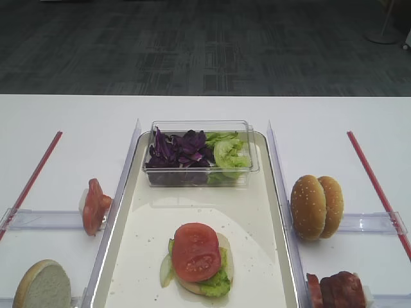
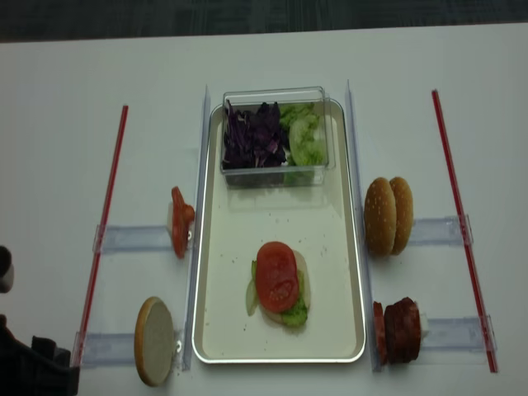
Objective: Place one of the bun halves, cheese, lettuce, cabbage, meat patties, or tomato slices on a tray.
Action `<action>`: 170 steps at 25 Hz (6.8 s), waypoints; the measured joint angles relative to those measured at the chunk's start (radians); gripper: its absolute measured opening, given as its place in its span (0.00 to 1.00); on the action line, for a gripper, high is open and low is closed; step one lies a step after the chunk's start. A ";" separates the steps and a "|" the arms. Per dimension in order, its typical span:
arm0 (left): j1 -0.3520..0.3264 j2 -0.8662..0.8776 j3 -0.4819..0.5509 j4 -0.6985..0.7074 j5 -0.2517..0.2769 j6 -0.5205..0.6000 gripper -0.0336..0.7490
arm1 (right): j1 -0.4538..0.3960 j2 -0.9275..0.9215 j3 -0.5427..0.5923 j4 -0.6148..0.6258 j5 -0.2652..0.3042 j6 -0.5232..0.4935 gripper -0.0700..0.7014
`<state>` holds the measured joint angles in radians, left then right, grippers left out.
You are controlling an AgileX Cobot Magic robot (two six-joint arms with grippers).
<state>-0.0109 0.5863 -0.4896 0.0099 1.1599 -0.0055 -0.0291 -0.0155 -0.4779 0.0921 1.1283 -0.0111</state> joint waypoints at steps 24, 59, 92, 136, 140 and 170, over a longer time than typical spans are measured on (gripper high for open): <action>0.000 -0.357 0.000 -0.004 0.005 -0.015 0.53 | 0.000 0.000 0.000 0.000 0.000 0.000 0.71; 0.000 -0.601 0.000 0.007 0.025 -0.011 0.53 | 0.000 0.000 0.000 0.000 0.000 0.000 0.71; 0.000 -0.601 0.000 0.011 0.025 -0.021 0.53 | 0.000 0.000 0.000 0.000 0.000 0.000 0.71; 0.000 -0.601 0.000 0.011 0.025 -0.027 0.53 | 0.000 0.000 0.000 0.000 0.000 0.000 0.71; 0.000 -0.601 0.000 0.011 0.025 -0.027 0.53 | 0.000 0.000 0.000 0.000 0.000 0.000 0.71; 0.000 -0.601 0.000 0.011 0.025 -0.027 0.53 | 0.000 0.000 0.000 0.000 0.000 0.000 0.71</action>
<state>-0.0109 -0.0147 -0.4896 0.0205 1.1847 -0.0321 -0.0291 -0.0155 -0.4779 0.0921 1.1283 -0.0111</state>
